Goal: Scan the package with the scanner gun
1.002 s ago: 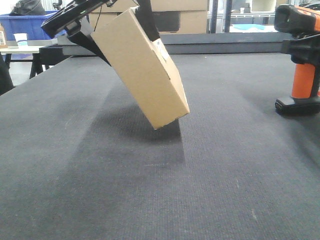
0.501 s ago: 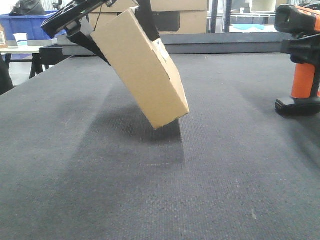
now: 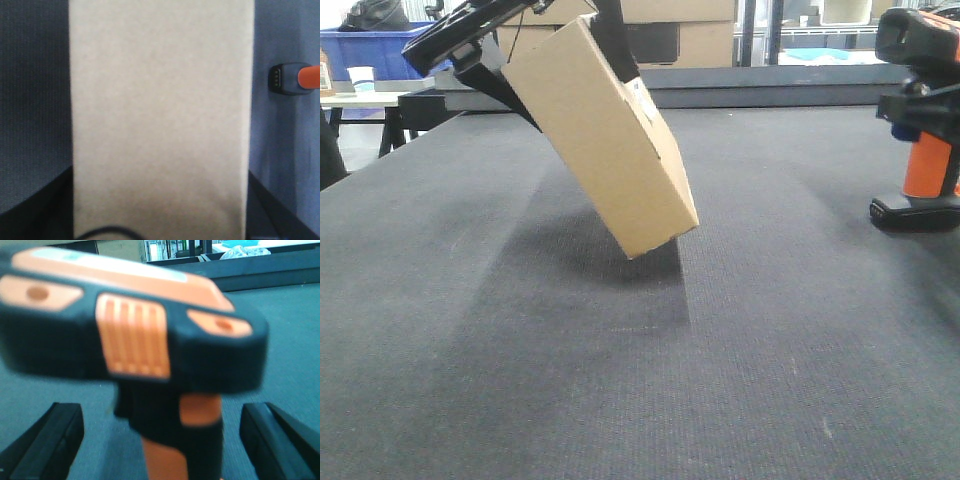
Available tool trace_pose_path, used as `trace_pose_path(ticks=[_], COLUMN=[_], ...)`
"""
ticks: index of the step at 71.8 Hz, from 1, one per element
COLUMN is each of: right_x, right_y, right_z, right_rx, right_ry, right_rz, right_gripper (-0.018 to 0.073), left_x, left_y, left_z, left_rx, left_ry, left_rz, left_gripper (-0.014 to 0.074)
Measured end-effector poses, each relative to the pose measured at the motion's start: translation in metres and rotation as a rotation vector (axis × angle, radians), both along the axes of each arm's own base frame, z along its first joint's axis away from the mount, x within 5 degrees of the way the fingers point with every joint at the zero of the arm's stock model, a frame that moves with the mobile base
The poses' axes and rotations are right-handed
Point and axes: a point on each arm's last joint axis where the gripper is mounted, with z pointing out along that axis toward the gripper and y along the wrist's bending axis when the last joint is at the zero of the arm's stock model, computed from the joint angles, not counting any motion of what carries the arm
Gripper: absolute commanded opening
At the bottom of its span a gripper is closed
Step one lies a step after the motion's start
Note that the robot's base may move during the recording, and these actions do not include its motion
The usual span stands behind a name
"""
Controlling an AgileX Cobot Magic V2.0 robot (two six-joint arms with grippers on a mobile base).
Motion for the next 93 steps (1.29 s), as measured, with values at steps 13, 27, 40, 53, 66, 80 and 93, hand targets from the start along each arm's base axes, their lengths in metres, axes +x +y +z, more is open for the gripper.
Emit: trace_pose_path(ticks=[13, 27, 40, 53, 66, 80, 93], right_x=[-0.028, -0.057, -0.080, -0.107, -0.132, -0.155, -0.170], right_y=[0.002, 0.005, 0.007, 0.009, 0.010, 0.012, 0.012], right_z=[0.001, 0.014, 0.030, 0.040, 0.056, 0.068, 0.074], right_rx=[-0.014, -0.029, -0.032, -0.024, -0.012, -0.005, -0.004], right_ry=[-0.011, -0.051, -0.076, -0.037, -0.028, -0.028, -0.054], right_rz=[0.019, 0.048, 0.066, 0.080, 0.089, 0.100, 0.105], right_gripper=[0.0540, 0.0540, 0.0538, 0.0478, 0.0188, -0.0120, -0.0169], left_x=[0.000, -0.006, -0.006, -0.003, 0.003, 0.005, 0.004], left_y=[0.001, 0.022, 0.067, 0.109, 0.136, 0.142, 0.141], left_z=[0.000, 0.014, 0.029, 0.023, 0.016, 0.011, 0.003], left_rx=[0.019, 0.121, 0.298, 0.466, 0.489, 0.501, 0.510], left_ry=[-0.008, -0.041, -0.083, -0.023, -0.009, -0.015, -0.017], left_rz=[-0.003, -0.005, 0.015, 0.033, 0.093, 0.094, 0.063], left_gripper=[-0.0111, -0.0111, -0.0111, -0.0111, -0.0111, -0.0111, -0.0111])
